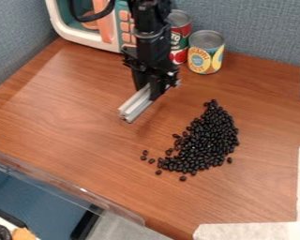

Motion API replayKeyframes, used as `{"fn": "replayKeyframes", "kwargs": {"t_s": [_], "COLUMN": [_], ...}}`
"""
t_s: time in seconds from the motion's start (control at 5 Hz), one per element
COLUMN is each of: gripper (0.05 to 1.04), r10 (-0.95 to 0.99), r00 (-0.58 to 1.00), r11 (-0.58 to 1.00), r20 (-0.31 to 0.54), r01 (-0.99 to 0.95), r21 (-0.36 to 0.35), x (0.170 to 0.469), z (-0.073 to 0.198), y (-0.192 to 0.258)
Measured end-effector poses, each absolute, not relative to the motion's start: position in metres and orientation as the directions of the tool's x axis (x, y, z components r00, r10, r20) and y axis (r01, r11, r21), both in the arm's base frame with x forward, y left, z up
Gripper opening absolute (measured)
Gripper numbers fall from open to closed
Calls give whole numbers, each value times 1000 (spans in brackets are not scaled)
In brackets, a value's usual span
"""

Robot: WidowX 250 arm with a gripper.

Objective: Sweep into pile

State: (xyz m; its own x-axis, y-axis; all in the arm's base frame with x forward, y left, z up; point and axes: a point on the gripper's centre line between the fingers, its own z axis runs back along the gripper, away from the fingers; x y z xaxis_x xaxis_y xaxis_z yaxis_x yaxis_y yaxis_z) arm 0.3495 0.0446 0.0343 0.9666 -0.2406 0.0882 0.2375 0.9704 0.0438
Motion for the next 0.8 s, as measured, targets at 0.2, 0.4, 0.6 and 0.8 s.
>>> {"fn": "replayKeyframes", "kwargs": {"t_s": [0.2, 0.4, 0.6, 0.8], "gripper": [370, 370, 370, 370], "r10": [-367, -436, -483, -548], "r00": [930, 900, 876, 836], "r11": [926, 891, 866, 829], "r20": [26, 1, 4, 22], "r01": [363, 432, 477, 540], "r21": [107, 138, 150, 144], "x": [360, 372, 391, 411], "z": [13, 3, 1, 2], "y": [58, 63, 54, 38]}}
